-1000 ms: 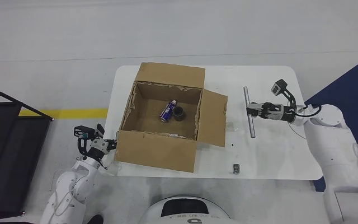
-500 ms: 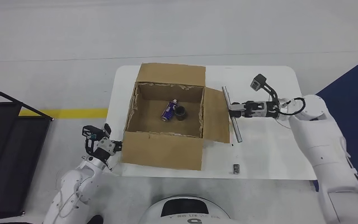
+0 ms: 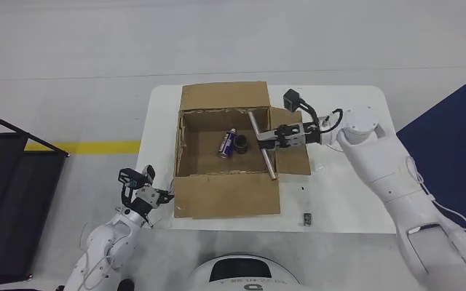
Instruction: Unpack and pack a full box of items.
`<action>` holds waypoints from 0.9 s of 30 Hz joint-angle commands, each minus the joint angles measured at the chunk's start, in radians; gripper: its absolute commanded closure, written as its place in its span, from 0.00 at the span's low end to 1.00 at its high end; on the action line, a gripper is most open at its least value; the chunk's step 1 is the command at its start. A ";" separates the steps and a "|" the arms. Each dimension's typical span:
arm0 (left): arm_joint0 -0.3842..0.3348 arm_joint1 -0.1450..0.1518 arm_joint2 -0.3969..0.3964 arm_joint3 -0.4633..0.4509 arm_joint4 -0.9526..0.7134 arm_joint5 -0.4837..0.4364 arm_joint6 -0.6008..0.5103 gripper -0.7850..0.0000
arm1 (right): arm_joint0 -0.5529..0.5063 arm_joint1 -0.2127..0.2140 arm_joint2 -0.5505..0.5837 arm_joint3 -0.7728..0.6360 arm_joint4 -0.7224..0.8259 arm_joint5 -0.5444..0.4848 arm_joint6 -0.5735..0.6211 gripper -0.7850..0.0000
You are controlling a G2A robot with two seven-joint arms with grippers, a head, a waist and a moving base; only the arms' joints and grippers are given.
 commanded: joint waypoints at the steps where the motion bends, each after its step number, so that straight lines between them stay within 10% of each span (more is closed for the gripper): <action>1: 0.003 0.001 -0.003 0.001 -0.006 0.001 0.003 0.00 | 0.027 -0.014 -0.032 0.028 0.000 0.007 -0.013 1.00; 27: 0.005 0.002 -0.006 0.002 -0.016 0.001 0.005 0.00 | 0.285 -0.237 -0.414 0.260 -0.191 0.013 -0.108 1.00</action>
